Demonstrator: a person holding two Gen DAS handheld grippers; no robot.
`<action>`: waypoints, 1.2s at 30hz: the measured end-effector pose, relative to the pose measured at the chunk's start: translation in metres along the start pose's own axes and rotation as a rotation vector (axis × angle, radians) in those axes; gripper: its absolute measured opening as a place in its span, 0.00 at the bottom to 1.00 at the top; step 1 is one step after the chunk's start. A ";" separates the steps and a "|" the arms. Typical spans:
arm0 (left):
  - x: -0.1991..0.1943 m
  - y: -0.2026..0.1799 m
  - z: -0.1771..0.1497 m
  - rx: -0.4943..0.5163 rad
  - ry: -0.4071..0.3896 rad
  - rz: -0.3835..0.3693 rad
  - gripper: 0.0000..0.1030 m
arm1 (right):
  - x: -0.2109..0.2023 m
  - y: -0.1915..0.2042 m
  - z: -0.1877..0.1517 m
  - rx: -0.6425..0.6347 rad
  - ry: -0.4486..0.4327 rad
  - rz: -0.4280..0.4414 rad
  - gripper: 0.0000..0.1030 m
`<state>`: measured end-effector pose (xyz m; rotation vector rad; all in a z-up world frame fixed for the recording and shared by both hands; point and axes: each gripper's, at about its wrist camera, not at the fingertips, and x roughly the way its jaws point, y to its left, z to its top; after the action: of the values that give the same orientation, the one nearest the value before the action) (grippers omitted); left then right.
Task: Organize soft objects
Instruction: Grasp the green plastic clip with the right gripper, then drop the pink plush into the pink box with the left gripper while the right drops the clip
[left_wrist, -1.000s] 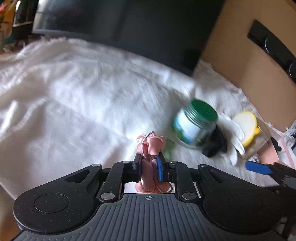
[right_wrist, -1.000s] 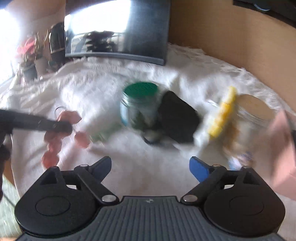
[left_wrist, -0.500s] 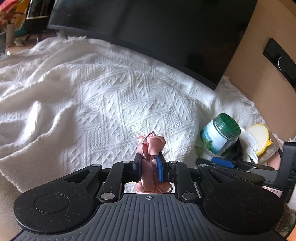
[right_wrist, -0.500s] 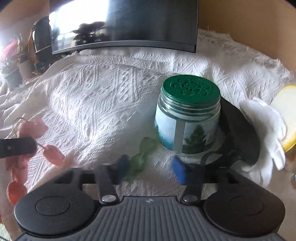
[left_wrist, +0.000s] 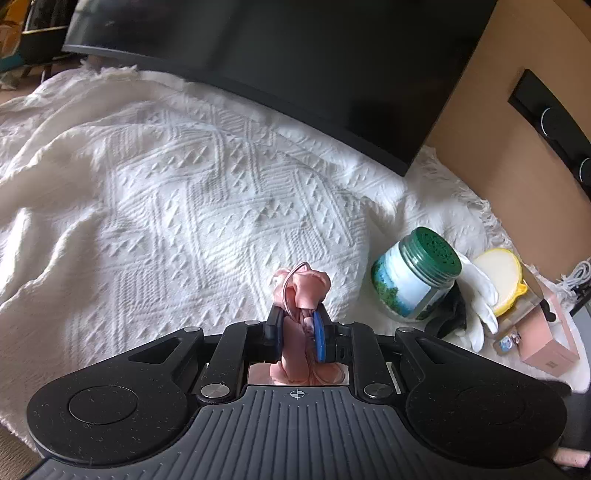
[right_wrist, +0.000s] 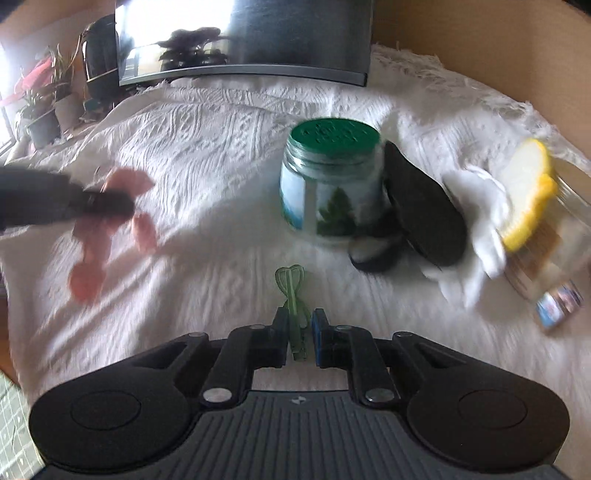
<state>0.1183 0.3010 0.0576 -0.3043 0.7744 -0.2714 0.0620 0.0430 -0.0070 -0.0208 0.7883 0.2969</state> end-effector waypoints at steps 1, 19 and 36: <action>0.001 -0.001 0.000 0.001 0.000 -0.003 0.19 | -0.004 -0.002 -0.004 -0.002 0.000 -0.003 0.13; 0.006 -0.020 -0.017 0.051 0.073 -0.023 0.19 | -0.004 -0.016 -0.005 -0.029 0.008 0.010 0.26; 0.008 -0.144 -0.049 0.262 0.196 -0.229 0.19 | -0.121 -0.090 -0.035 0.036 -0.035 -0.078 0.17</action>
<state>0.0704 0.1571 0.0717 -0.1190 0.8872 -0.6202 -0.0183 -0.0785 0.0445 -0.0122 0.7557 0.2086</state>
